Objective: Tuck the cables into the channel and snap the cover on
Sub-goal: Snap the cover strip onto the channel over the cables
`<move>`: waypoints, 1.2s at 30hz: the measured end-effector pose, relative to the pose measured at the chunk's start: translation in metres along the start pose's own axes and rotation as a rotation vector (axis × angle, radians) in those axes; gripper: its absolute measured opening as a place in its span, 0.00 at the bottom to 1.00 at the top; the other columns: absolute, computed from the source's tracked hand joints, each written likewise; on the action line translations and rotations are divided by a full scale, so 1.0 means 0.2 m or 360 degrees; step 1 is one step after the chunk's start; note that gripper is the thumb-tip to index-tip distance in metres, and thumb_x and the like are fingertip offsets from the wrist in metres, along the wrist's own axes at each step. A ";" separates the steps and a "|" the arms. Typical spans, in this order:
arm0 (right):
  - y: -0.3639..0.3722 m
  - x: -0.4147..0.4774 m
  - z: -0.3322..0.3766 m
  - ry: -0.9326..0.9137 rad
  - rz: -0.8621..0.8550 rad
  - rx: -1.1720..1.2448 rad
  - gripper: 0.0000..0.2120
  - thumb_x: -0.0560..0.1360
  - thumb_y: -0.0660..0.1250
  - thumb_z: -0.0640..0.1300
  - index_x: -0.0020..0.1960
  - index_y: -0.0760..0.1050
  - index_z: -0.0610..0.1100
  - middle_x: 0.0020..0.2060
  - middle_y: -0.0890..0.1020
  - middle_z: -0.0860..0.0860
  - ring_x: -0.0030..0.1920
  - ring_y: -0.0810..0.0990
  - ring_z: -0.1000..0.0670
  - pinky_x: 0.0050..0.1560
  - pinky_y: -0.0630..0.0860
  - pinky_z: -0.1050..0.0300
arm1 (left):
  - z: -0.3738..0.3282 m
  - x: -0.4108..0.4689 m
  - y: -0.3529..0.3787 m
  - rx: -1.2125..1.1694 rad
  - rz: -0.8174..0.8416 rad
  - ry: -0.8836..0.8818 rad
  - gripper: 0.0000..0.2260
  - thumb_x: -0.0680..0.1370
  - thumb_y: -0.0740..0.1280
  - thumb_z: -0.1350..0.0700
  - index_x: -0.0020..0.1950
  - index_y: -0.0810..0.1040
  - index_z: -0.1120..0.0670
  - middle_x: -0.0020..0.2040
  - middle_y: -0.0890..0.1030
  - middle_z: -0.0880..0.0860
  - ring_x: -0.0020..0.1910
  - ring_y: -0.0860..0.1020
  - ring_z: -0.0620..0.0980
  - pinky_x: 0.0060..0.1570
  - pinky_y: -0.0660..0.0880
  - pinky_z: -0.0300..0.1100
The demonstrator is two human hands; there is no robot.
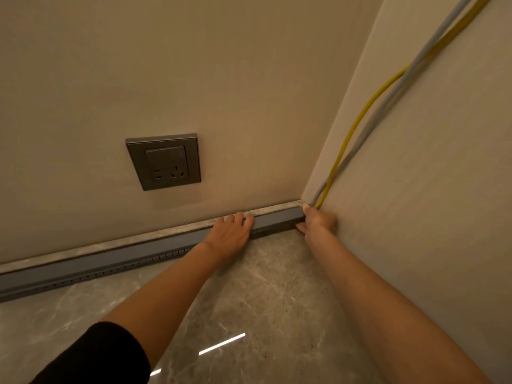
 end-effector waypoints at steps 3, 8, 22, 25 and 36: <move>0.02 -0.01 -0.03 0.0027 0.0023 0.0019 0.23 0.73 0.69 0.39 0.66 0.70 0.35 0.61 0.76 0.39 0.56 0.78 0.41 0.45 0.78 0.53 | 0.00 0.02 0.00 -0.0004 -0.0007 0.0004 0.21 0.82 0.48 0.56 0.74 0.51 0.61 0.68 0.65 0.61 0.64 0.69 0.60 0.61 0.68 0.51; 0.04 -0.04 -0.04 0.0062 0.0033 0.0067 0.24 0.74 0.68 0.38 0.67 0.66 0.36 0.62 0.75 0.39 0.56 0.77 0.41 0.50 0.78 0.52 | 0.00 0.02 0.01 -0.0075 -0.0048 -0.0045 0.21 0.82 0.50 0.56 0.74 0.50 0.60 0.68 0.66 0.59 0.65 0.68 0.58 0.63 0.66 0.50; 0.05 -0.12 -0.01 0.0123 0.0003 0.0163 0.28 0.75 0.67 0.38 0.71 0.60 0.38 0.66 0.71 0.40 0.62 0.75 0.40 0.56 0.75 0.50 | 0.34 -0.33 0.06 -0.0056 0.0153 -0.0336 0.21 0.81 0.52 0.46 0.68 0.61 0.57 0.67 0.68 0.57 0.64 0.71 0.57 0.58 0.71 0.51; 0.08 -0.14 -0.03 0.0154 0.0030 0.0233 0.28 0.74 0.67 0.36 0.71 0.61 0.38 0.67 0.71 0.40 0.64 0.73 0.40 0.58 0.75 0.47 | 0.32 -0.32 0.06 -0.0012 0.0161 -0.0314 0.21 0.81 0.51 0.47 0.68 0.60 0.59 0.66 0.68 0.58 0.64 0.71 0.58 0.58 0.70 0.51; 0.13 -0.20 -0.05 0.0284 0.0300 0.0159 0.25 0.78 0.61 0.36 0.72 0.59 0.38 0.68 0.69 0.39 0.68 0.69 0.39 0.67 0.68 0.42 | 0.30 -0.31 0.09 -0.0009 0.0028 -0.0319 0.19 0.81 0.51 0.48 0.66 0.62 0.59 0.65 0.69 0.58 0.63 0.70 0.56 0.59 0.68 0.47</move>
Point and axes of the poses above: each hand's wrist, its own x-axis towards the middle knuckle, its own y-axis out of the palm, z = x × y, the point moved 1 cm from there along x, towards the middle knuckle
